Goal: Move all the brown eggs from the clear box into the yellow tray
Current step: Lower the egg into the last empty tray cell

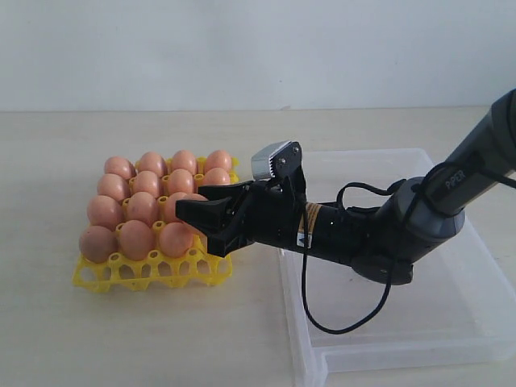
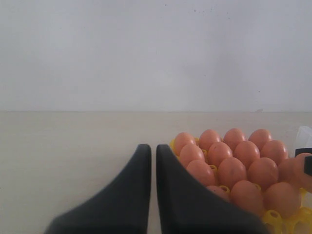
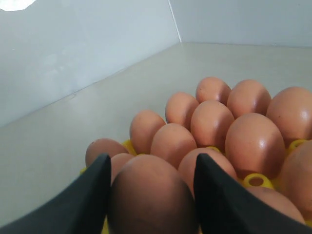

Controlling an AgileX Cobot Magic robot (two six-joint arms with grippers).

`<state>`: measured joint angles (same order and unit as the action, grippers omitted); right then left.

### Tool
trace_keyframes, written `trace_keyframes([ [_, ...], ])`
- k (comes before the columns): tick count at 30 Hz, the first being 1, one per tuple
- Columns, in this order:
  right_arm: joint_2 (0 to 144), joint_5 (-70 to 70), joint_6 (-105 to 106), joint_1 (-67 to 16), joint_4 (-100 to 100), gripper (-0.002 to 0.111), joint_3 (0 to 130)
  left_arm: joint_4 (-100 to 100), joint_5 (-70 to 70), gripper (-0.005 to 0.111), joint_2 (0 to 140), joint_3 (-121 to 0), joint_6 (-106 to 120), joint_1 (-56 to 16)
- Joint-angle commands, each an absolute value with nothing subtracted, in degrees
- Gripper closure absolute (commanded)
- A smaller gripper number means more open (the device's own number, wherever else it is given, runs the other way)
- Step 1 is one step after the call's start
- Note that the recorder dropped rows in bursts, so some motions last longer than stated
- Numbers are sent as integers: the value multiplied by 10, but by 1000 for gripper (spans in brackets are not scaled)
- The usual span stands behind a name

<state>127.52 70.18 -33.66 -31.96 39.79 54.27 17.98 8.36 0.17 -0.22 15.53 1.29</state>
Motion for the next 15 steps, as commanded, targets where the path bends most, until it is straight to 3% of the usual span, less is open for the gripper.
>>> trace_keyframes([
  [1, 1279, 700, -346, -319, 397, 65, 544, 183, 75, 103, 0, 0, 155, 14],
  [15, 1279, 700, -346, -319, 406, 65, 544, 183, 75, 103, 0, 0, 155, 14],
])
